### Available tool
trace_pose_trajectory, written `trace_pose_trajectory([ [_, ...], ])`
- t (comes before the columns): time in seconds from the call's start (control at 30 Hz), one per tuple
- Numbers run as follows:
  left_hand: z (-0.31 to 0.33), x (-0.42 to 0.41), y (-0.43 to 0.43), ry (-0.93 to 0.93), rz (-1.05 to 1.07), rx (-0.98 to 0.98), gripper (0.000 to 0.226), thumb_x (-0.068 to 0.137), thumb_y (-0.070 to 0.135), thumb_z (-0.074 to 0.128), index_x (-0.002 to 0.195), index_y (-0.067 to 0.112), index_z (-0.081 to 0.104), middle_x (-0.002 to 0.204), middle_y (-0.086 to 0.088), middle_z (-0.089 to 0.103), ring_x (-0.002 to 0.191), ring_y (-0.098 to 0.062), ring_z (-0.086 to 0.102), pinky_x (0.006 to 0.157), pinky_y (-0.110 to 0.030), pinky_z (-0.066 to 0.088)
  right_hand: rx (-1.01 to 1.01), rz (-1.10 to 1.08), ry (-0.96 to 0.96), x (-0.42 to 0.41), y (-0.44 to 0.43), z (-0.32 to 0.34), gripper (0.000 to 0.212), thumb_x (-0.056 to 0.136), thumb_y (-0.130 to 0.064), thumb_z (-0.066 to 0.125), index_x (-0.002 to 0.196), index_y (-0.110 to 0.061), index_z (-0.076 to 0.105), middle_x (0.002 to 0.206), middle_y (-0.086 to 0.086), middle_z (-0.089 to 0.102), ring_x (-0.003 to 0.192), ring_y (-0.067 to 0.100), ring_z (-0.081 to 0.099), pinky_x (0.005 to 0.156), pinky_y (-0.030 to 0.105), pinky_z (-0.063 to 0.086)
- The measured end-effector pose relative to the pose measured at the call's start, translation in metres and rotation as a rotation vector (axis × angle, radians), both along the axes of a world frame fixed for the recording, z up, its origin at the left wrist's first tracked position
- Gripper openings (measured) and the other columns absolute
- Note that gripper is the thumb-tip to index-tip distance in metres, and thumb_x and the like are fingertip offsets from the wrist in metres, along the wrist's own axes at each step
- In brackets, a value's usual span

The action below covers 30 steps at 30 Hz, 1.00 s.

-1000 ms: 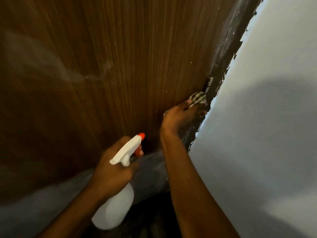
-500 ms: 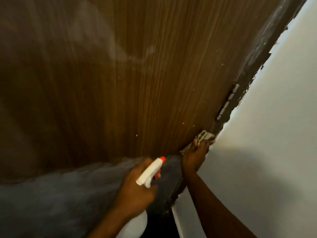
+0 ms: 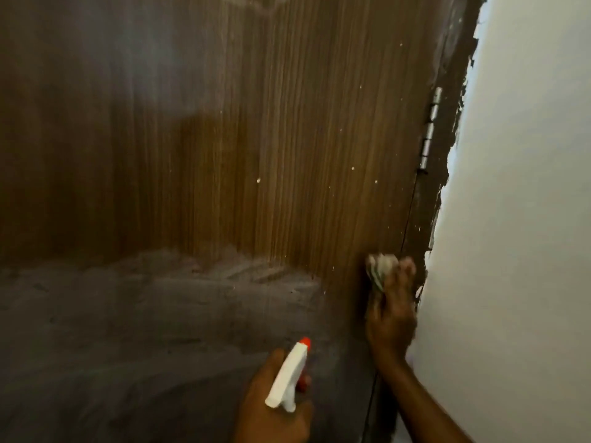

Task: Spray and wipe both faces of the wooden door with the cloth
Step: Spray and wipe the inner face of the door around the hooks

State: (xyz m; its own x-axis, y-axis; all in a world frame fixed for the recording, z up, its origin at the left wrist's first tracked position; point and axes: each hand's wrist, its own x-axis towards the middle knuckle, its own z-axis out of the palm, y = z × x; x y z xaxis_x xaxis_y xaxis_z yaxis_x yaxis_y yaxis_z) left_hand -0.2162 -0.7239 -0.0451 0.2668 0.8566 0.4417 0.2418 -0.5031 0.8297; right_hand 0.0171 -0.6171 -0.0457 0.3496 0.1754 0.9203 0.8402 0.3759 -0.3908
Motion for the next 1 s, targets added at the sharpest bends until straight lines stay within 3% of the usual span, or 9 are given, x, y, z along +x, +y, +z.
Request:
trace_pose_trajectory([
  [0.07,-0.006,0.0,-0.001,0.032,0.176,0.106,0.04,0.05,0.025,0.059,0.081,0.042,0.041,0.059,0.048,0.051,0.06,0.011,0.054,0.062,0.005,0.036,0.025,-0.03,-0.127,-0.012,0.009,0.031,0.057,0.095,-0.006,0.052,0.149,-0.017,0.036,0.16,0.008,0.028,0.151,0.026,0.016,0.12,0.045,0.02],
  [0.13,-0.011,-0.009,0.0,0.063,0.31,0.333,0.049,0.041,0.034,0.057,0.089,0.033,0.047,0.043,0.027,0.05,0.055,0.004,0.054,0.054,0.007,0.036,-0.012,0.001,-0.105,-0.037,0.015,0.045,0.055,0.097,-0.011,0.051,0.15,-0.018,0.037,0.161,0.006,0.024,0.152,0.025,0.009,0.122,0.042,0.012],
  [0.2,-0.019,-0.018,-0.007,0.066,0.369,0.342,0.068,0.046,0.038,0.055,0.114,0.032,0.051,0.068,0.03,0.058,0.086,0.008,0.06,0.066,0.012,0.028,-0.054,0.046,-0.309,-0.053,0.009,0.002,0.053,0.098,-0.018,0.049,0.149,-0.019,0.038,0.161,0.005,0.024,0.152,0.025,0.013,0.123,0.047,0.017],
  [0.3,-0.016,-0.031,-0.023,-0.101,0.331,-0.038,0.096,0.051,0.066,0.055,0.128,0.008,0.052,0.112,-0.006,0.065,0.119,-0.027,0.054,0.084,-0.009,0.036,-0.103,0.003,-0.596,-0.023,0.001,-0.056,0.058,0.095,-0.026,0.052,0.15,-0.027,0.033,0.164,-0.005,0.017,0.15,0.025,0.02,0.115,0.056,0.029],
  [0.4,-0.006,-0.051,-0.039,0.003,0.375,-0.059,0.061,0.056,0.027,0.063,0.116,0.026,0.055,0.112,-0.009,0.065,0.108,-0.022,0.06,0.091,-0.024,0.045,-0.086,-0.032,-0.478,-0.001,0.01,-0.043,0.056,0.096,-0.035,0.043,0.149,-0.021,0.033,0.165,-0.005,0.011,0.15,0.026,0.017,0.115,0.057,0.025],
  [0.6,0.012,-0.077,-0.049,0.026,0.381,0.003,0.042,0.064,0.017,0.063,0.1,0.031,0.049,0.094,-0.001,0.062,0.092,-0.015,0.06,0.073,-0.012,0.042,-0.025,-0.021,-0.167,-0.116,0.018,0.057,0.058,0.096,-0.029,0.042,0.151,-0.008,0.035,0.157,0.015,0.031,0.146,0.032,0.026,0.117,0.047,0.022],
  [0.8,0.021,-0.083,-0.054,-0.011,0.457,0.012,0.045,0.072,-0.003,0.067,0.09,0.037,0.054,0.081,-0.002,0.065,0.077,-0.004,0.063,0.062,-0.007,0.045,0.029,0.026,-0.903,-0.096,0.027,-0.027,0.056,0.093,-0.02,0.047,0.148,-0.016,0.042,0.159,0.005,0.03,0.145,0.029,0.031,0.113,0.047,0.034],
  [0.9,0.015,-0.083,-0.057,-0.033,0.448,-0.043,0.049,0.059,0.015,0.063,0.107,0.024,0.06,0.088,-0.003,0.067,0.084,-0.012,0.065,0.068,-0.014,0.048,-0.007,-0.027,-0.75,-0.05,0.025,-0.03,0.065,0.09,-0.025,0.044,0.153,-0.019,0.03,0.164,0.004,0.015,0.148,0.031,0.022,0.12,0.047,0.018],
  [1.0,0.017,-0.081,-0.064,-0.065,0.45,-0.048,0.041,0.065,0.016,0.066,0.101,0.032,0.056,0.088,0.001,0.064,0.085,-0.01,0.062,0.066,-0.011,0.047,-0.057,-0.067,-0.419,-0.078,0.023,0.017,0.067,0.086,-0.026,0.043,0.15,-0.009,0.032,0.159,0.014,0.023,0.145,0.038,0.024,0.118,0.052,0.019],
])
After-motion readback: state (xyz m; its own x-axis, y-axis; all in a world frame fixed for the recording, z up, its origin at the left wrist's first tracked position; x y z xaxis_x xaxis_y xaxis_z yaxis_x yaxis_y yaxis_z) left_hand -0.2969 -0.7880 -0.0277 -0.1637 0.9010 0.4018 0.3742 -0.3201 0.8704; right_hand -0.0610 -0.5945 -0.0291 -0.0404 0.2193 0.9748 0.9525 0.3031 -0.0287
